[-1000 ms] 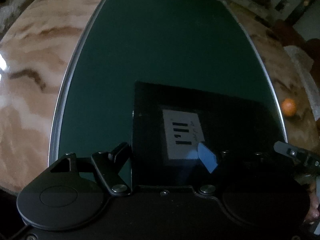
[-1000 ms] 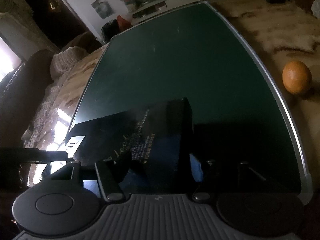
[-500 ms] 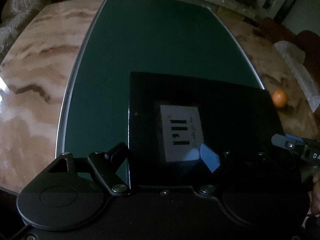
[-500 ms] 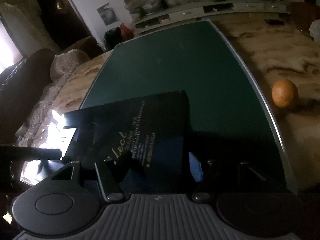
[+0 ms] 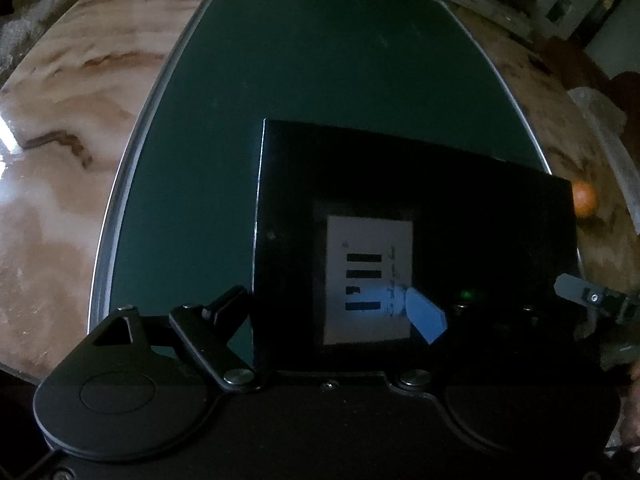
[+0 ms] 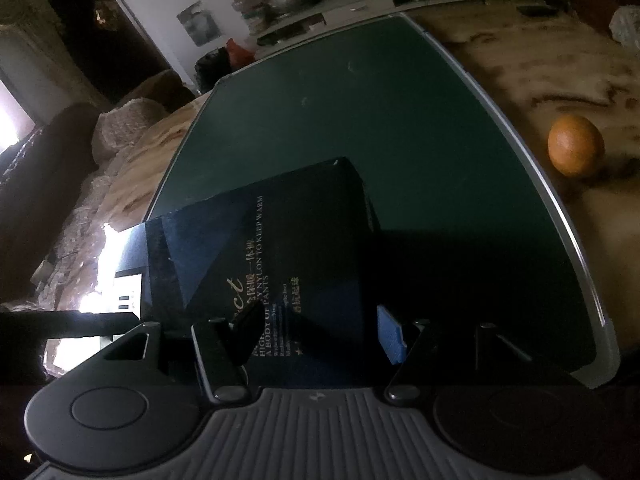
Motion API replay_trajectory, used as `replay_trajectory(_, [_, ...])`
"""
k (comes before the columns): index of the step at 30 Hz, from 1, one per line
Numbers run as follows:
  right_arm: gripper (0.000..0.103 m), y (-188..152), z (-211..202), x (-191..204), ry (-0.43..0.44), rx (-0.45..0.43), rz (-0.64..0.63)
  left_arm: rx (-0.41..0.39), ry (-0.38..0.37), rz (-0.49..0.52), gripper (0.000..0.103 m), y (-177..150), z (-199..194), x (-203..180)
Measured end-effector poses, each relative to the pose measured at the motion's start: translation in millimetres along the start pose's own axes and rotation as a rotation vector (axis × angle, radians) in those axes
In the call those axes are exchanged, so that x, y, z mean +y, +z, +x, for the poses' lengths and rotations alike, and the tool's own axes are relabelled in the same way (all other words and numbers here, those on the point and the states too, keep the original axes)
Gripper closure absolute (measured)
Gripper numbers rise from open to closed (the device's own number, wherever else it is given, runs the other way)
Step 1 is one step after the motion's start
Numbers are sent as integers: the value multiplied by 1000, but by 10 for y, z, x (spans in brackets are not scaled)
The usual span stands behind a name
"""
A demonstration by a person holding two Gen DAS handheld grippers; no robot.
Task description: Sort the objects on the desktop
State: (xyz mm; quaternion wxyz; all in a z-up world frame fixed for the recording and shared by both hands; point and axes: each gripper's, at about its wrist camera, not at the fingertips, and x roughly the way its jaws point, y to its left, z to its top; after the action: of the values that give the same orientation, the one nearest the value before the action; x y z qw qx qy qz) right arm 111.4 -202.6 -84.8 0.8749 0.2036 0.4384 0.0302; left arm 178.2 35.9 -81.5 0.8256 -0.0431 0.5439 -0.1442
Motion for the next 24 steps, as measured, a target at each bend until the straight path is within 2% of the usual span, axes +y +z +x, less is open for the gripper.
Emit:
replay_trajectory(7, [39, 152, 57, 27, -52, -27, -39, 0, -48, -56, 16, 119, 2, 6])
replay_trajectory(12, [38, 200, 120, 12, -49, -29, -37, -34, -37, -62, 16, 197, -16, 14])
replay_trajectory(17, [38, 248, 131, 10, -47, -29, -22, -13, -12, -48, 13, 261, 40, -85])
replay_trajectory(24, [38, 413, 31, -55, 0, 0, 48, 5, -65, -88, 12, 352, -86, -15])
